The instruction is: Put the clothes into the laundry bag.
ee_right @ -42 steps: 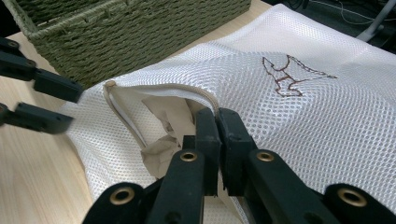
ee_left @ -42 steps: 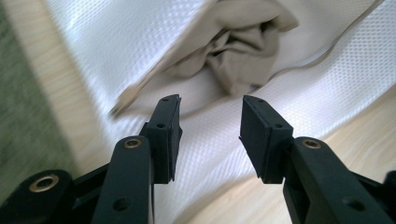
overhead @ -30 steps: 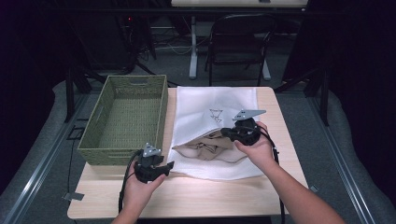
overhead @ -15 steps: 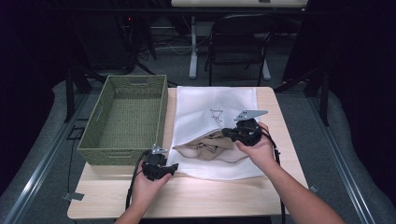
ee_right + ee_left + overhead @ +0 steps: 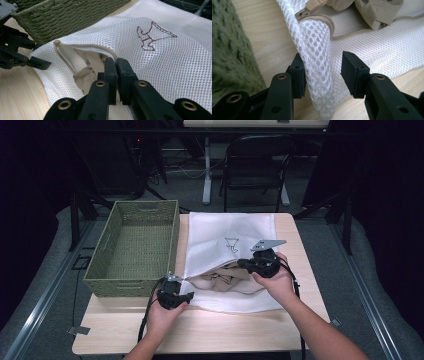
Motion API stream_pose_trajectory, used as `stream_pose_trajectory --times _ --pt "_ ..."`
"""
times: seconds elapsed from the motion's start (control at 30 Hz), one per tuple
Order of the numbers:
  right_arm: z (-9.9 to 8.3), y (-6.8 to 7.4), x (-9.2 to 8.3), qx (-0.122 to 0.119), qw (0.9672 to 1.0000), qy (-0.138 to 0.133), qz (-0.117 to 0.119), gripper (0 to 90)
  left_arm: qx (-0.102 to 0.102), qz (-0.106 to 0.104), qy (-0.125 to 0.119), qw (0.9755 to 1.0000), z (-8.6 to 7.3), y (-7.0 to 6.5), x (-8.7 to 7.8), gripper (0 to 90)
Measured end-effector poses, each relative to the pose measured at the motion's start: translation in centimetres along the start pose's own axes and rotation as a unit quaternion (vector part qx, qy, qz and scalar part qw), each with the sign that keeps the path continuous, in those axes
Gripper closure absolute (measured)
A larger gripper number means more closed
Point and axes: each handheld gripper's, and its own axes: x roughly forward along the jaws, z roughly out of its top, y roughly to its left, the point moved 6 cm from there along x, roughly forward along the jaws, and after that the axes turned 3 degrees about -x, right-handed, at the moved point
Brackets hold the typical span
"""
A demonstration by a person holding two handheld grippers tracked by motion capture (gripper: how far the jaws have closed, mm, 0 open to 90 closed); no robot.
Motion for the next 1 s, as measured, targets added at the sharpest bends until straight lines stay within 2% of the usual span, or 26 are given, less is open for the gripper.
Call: stream_pose_trajectory --times 0.1,0.17,0.23,0.27,0.43,0.6,0.73,0.8,0.9,0.93,1.0 --pt "0.0 0.1 0.0 -0.002 1.0000 0.001 -0.002 86.3 -0.006 -0.004 -0.003 1.0000 0.0 0.1 0.2 60.9" --pt "-0.1 0.2 0.1 -0.002 1.0000 0.001 0.000 85.5 -0.020 -0.008 -0.006 0.9998 -0.2 0.2 0.3 64.3" --pt "-0.4 0.4 0.2 -0.001 1.0000 0.001 0.000 83.6 -0.024 -0.003 -0.006 0.9997 -0.4 0.4 0.4 67.0" --pt "-0.6 0.5 0.2 -0.003 1.0000 0.004 0.002 81.7 -0.022 0.003 -0.007 0.9997 -0.5 0.6 0.5 68.8" --pt "-1.4 1.0 -0.4 -0.005 0.9999 -0.011 -0.003 67.9 -0.019 0.003 -0.011 0.9998 -0.5 0.7 0.6 75.4" --pt "-3.0 1.2 -2.2 -0.012 0.9993 -0.020 -0.030 56.1 -0.008 0.007 -0.015 0.9998 -0.4 0.7 0.6 77.6" --pt "-4.8 0.3 -4.6 -0.014 0.9976 -0.027 -0.062 51.4 -0.007 0.006 -0.016 0.9998 -0.4 0.7 0.6 78.4" --pt "-5.8 -0.6 -5.9 0.001 0.9961 -0.033 -0.082 49.1 -0.006 0.007 -0.016 0.9998 -0.4 0.7 0.6 78.6" --pt "-7.6 -2.1 -7.7 0.018 0.9900 -0.041 -0.133 48.1 -0.003 0.007 -0.015 0.9999 -0.4 0.7 0.6 78.8" --pt "-8.2 -2.6 -8.1 0.027 0.9890 -0.040 -0.140 48.1 -0.003 0.008 -0.015 0.9999 -0.4 0.8 0.7 78.8" --pt "-9.6 -3.4 -8.8 0.062 0.9864 -0.040 -0.147 48.1 -0.003 0.008 -0.015 0.9998 -0.4 0.8 0.7 78.9"
